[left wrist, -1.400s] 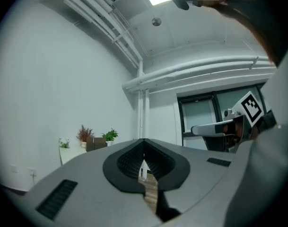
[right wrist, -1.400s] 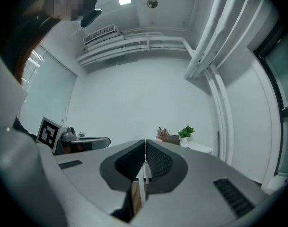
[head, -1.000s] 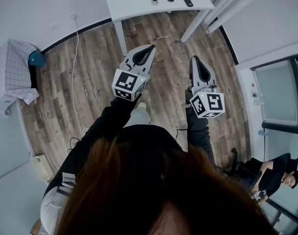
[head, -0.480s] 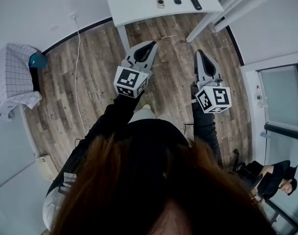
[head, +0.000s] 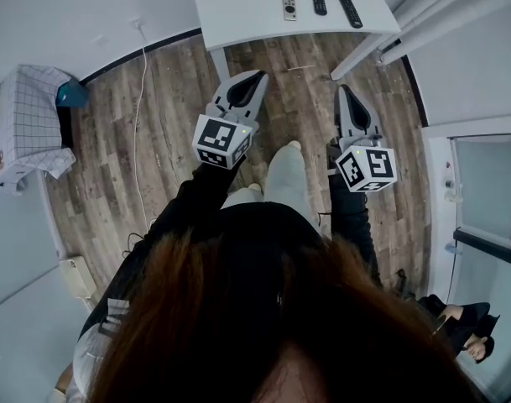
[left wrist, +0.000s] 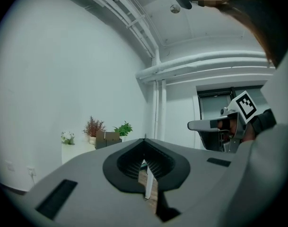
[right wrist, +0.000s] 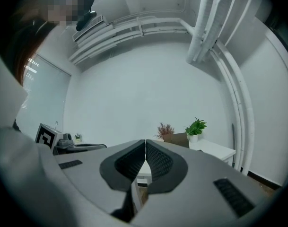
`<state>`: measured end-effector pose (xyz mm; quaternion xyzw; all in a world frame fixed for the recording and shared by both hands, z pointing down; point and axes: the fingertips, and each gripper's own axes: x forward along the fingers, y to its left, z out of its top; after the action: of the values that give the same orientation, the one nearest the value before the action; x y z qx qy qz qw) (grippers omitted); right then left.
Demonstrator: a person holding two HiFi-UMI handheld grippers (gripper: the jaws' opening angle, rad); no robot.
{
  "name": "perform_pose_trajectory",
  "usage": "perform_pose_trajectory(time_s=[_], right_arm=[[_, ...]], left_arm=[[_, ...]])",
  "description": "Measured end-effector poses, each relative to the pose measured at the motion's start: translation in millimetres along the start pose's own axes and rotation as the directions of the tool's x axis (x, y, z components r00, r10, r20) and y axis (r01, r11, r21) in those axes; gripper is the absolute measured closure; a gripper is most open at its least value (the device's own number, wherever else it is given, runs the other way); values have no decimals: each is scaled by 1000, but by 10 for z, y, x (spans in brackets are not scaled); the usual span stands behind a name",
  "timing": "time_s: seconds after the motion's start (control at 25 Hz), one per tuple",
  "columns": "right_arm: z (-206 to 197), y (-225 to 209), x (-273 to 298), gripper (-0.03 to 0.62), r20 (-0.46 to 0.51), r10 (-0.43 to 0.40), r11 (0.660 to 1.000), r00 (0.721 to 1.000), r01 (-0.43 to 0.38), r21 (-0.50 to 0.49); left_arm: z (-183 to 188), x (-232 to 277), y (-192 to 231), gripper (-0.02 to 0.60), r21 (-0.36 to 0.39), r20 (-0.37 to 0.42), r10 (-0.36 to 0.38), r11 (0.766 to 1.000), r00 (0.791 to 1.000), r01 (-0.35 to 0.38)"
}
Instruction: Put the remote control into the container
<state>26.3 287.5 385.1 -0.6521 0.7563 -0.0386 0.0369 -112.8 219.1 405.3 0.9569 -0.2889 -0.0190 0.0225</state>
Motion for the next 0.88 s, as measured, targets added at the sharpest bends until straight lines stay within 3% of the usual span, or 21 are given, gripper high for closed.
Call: perform_pose_trajectory(time_s=[0.36, 0.88], right_arm=[[128, -323, 610, 576, 3, 83, 996, 997, -83, -20], [459, -1304, 1425, 576, 16, 167, 985, 986, -166, -45]], left_arm=[[52, 529, 298, 572, 3, 8, 67, 998, 998, -67], [202, 1742, 560, 572, 6, 42, 147, 989, 988, -148]])
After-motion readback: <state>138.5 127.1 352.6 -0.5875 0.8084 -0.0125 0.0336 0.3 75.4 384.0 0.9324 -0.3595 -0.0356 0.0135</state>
